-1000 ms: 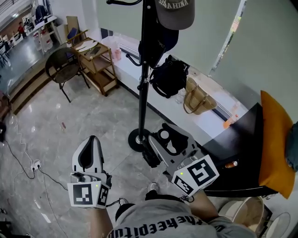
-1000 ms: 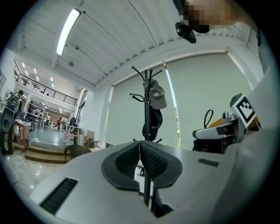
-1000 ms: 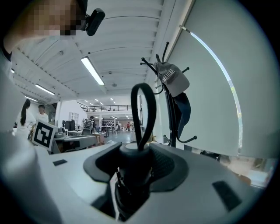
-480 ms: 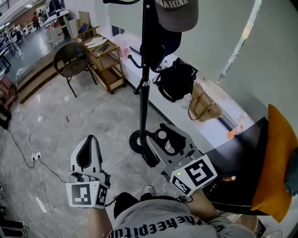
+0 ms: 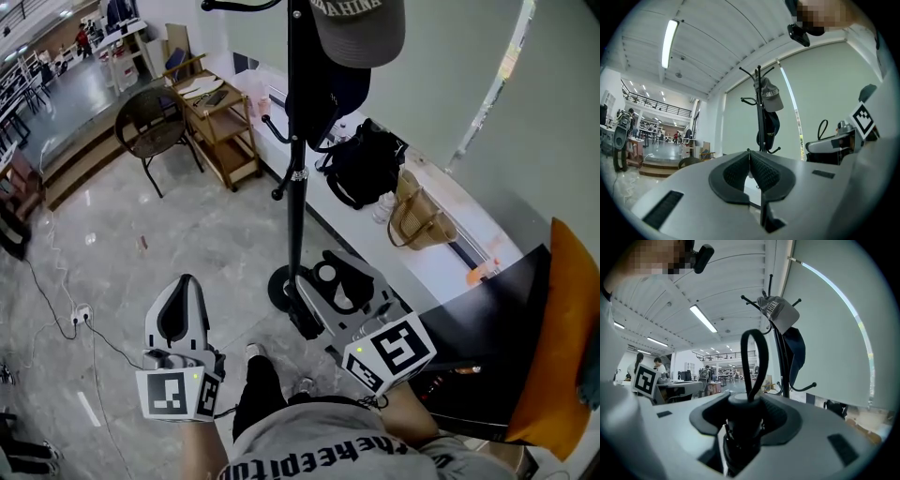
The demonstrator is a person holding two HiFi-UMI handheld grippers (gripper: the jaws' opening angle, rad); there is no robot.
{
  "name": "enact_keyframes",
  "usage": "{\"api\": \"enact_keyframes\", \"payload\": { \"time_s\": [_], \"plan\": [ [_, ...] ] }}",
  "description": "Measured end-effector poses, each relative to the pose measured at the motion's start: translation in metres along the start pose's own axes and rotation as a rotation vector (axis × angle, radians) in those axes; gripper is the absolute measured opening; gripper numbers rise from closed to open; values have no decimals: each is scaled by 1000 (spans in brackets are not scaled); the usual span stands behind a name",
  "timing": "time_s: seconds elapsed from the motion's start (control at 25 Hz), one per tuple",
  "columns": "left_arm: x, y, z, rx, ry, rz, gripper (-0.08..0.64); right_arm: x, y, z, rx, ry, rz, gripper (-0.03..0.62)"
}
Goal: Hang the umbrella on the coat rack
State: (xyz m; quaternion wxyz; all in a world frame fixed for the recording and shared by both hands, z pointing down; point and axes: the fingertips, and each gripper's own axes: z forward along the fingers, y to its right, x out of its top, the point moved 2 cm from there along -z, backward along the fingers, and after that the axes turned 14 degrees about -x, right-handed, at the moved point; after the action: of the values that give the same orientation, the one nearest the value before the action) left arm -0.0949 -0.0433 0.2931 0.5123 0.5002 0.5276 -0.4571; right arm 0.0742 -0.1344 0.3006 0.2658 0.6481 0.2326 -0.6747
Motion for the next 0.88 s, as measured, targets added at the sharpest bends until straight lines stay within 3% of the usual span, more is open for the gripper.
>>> {"api": "enact_keyframes", "payload": {
  "time_s": [0.88],
  "plan": [
    [-15, -86, 73, -174, -31, -23, 15, -32, -16, 95, -143, -117, 14, 201]
  ]
}}
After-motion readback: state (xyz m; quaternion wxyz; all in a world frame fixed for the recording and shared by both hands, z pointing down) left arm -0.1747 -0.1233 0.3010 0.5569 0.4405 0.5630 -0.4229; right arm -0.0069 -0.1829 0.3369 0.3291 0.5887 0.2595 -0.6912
